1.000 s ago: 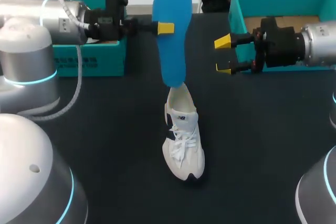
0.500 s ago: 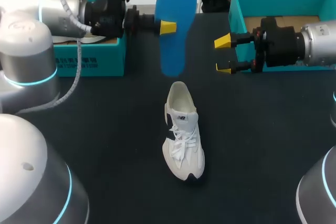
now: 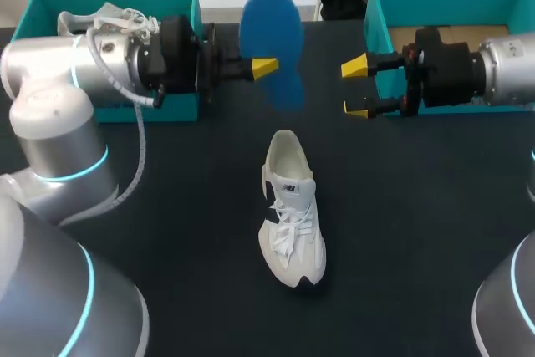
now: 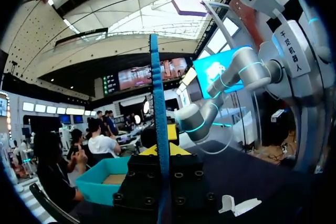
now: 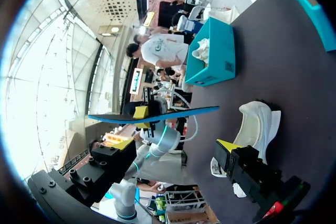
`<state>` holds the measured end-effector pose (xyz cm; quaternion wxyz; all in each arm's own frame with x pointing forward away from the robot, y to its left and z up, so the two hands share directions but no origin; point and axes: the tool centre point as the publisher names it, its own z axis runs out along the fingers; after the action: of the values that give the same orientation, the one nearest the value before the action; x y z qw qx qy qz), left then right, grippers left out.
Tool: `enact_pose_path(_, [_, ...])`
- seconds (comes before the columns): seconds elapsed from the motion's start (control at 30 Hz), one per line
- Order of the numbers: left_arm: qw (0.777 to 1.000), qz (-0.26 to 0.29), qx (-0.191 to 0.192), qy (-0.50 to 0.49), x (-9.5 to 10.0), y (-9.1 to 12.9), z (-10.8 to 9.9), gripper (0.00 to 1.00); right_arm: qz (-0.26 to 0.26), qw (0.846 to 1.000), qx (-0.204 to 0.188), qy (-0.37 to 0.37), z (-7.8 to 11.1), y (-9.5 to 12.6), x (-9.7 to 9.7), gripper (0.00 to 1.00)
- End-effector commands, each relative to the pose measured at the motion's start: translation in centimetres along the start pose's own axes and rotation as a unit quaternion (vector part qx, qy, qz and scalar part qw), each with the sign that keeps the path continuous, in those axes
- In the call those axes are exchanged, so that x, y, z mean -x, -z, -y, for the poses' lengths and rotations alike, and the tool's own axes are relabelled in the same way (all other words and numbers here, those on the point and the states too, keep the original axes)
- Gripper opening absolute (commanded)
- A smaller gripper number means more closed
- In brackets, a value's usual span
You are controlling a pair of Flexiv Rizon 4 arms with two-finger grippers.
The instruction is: Take the shoe out of the shoebox, open the shoe tongue, remove and reinsert the insole, then place the shoe into the shoebox
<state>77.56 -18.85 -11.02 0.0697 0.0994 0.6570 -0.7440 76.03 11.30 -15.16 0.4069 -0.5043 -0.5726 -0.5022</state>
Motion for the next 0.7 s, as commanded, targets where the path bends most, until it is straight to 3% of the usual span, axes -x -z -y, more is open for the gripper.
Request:
enact_pose_path(0.03, [0.926, -0.035, -0.073, -0.369, 0.2, 0.3, -0.9, 0.0, 0.0, 1.0, 0.0, 0.0, -0.1, -0.2, 0.0, 1.0])
enact_pose_path(0.23, [0.888, -0.084, -0.006, -0.452, 0.2, 0.8, -1.7, 0.0, 0.0, 1.0, 0.0, 0.0, -0.1, -0.2, 0.0, 1.0])
enact_pose_path(0.33, [0.872, -0.096, 0.01, -0.48, 0.1, 1.0, -2.0, 0.0, 0.0, 1.0, 0.0, 0.0, -0.1, -0.2, 0.0, 1.0])
enact_pose_path(0.43, [0.886, -0.08, 0.009, -0.457, 0.0, 0.9, -1.9, 0.0, 0.0, 1.0, 0.0, 0.0, -0.1, -0.2, 0.0, 1.0])
enact_pose_path(0.7, [0.886, -0.08, 0.009, -0.457, 0.0, 0.9, -1.9, 0.0, 0.0, 1.0, 0.0, 0.0, -0.1, -0.2, 0.0, 1.0])
